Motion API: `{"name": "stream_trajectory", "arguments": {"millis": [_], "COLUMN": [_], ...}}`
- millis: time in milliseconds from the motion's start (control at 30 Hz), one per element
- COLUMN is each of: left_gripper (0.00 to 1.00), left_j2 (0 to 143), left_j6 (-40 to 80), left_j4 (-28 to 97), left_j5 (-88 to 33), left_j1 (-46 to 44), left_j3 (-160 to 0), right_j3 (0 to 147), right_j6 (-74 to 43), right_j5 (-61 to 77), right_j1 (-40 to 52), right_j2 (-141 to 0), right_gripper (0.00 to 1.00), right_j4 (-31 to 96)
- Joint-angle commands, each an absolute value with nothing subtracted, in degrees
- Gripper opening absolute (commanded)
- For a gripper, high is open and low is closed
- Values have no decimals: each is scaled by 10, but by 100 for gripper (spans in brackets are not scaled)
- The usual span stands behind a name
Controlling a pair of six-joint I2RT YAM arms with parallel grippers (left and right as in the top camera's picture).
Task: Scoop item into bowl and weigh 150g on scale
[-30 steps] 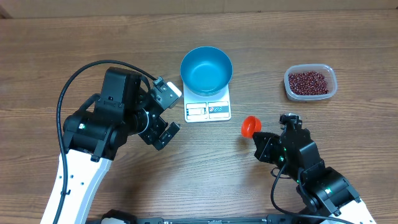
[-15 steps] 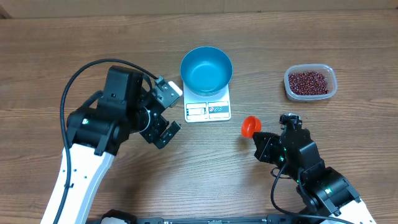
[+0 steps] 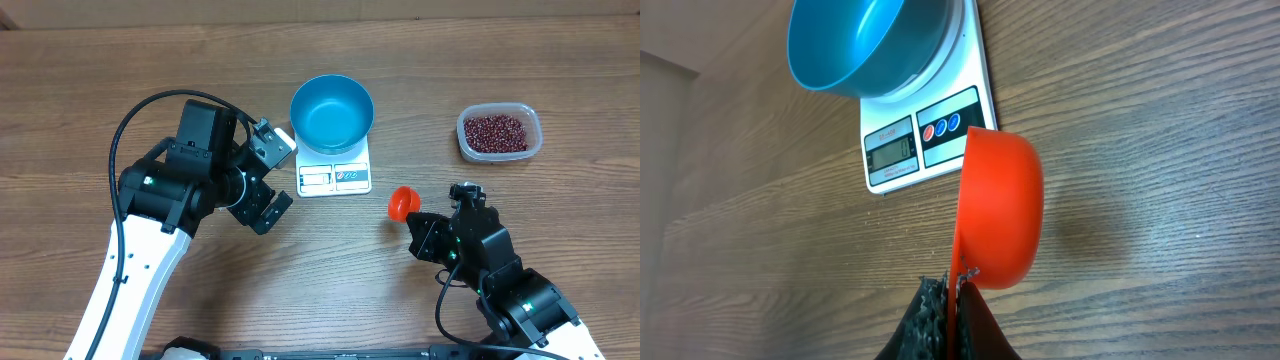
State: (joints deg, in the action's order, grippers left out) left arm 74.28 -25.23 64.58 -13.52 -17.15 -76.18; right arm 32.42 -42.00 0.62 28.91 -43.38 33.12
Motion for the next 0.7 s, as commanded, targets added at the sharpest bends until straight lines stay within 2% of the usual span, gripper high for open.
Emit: {"name": "stream_trajectory", "arguments": {"millis": [0, 667], "left_gripper": [100, 100], "left_j2": [741, 740], "left_j6": [-241, -227], "left_j4": [642, 642], "left_j5": [-140, -139], "left_j1": [-169, -169], "left_j3": [-760, -760], "right_j3": [336, 336], "right_j6": [-420, -420], "right_j5": [1, 1], "right_j1": [288, 288], "right_j2": [-433, -433], "right_gripper": [4, 4], "right_j4": [331, 333]}}
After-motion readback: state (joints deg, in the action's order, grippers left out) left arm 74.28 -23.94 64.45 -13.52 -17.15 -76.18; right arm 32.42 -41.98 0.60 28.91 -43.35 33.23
